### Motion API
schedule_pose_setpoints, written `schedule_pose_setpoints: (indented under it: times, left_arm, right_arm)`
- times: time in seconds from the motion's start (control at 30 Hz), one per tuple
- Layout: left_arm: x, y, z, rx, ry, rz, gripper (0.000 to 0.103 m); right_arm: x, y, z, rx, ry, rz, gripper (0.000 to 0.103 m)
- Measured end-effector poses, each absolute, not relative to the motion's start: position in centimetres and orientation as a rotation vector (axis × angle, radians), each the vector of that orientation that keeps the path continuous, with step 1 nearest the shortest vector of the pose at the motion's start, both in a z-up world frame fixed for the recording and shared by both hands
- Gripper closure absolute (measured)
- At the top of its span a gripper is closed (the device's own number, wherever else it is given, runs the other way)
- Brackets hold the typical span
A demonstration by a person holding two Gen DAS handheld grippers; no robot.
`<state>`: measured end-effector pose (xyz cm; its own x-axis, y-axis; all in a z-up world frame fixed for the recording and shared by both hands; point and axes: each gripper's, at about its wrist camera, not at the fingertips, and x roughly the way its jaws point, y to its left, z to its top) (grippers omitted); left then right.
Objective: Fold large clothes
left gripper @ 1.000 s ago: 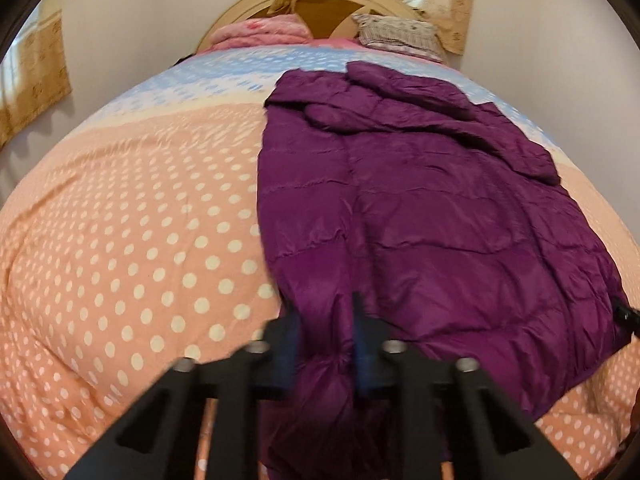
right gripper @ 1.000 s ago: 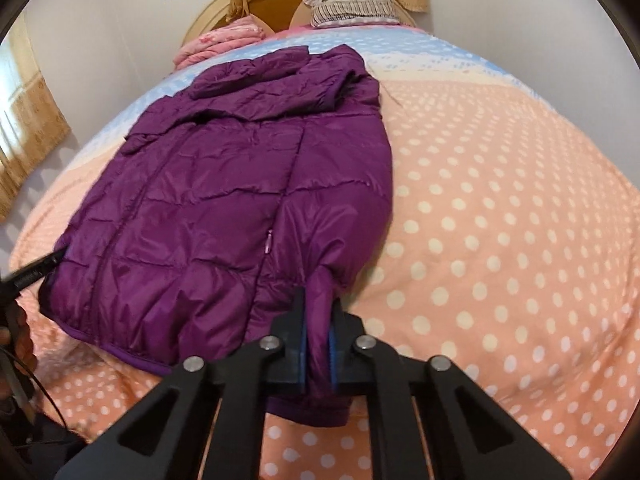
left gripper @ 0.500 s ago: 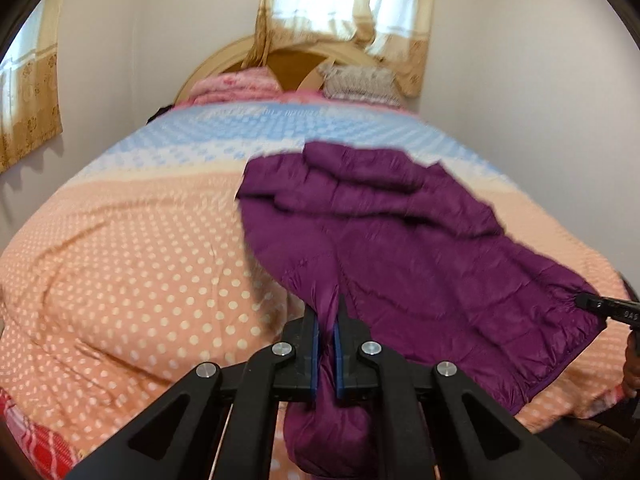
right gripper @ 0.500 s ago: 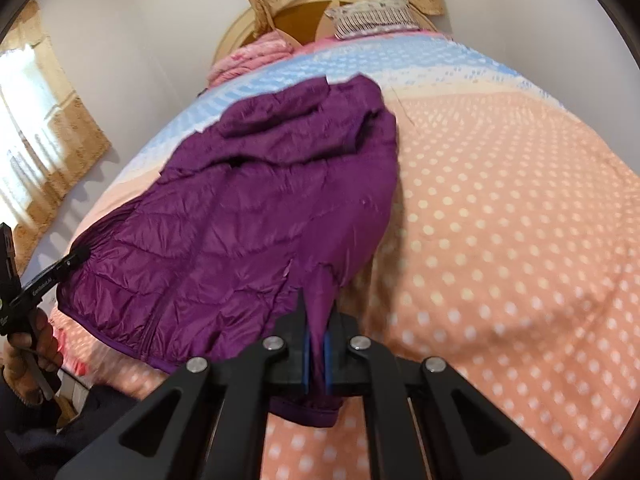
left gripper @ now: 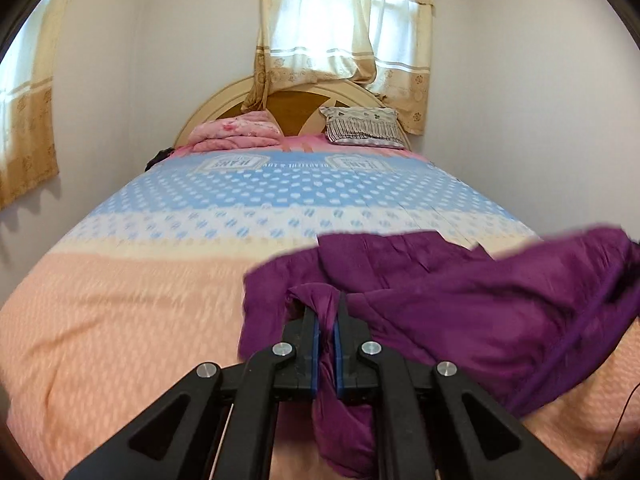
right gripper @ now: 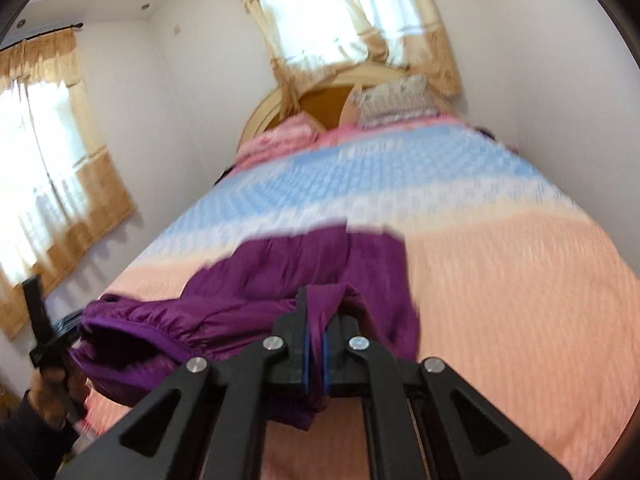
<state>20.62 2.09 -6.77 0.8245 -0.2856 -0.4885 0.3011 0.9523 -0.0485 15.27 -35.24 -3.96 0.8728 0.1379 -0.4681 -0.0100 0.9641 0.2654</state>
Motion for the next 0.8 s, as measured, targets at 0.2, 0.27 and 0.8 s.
schedule_pose_setpoints:
  times: [0.2,0.27,0.8]
  left_arm:
    - [29.8,0.8,-10.4,0.006,0.569,-0.267,0.093]
    - [32.6,0.6,-12.1,-0.007,0.628,-0.239,0.091]
    - [37.0,2.8,-10.9,-0.194,0.506,-0.123,0.011]
  right_arm:
    - [25.8,-36.5,-6.2,0.306,0.547,0.033,0.097]
    - [27.7,-36.8,-7.5,0.297,0.572,0.012,0.097]
    - [36.5,-38.9,-13.5,0.364,0.646,-0.023,0.036]
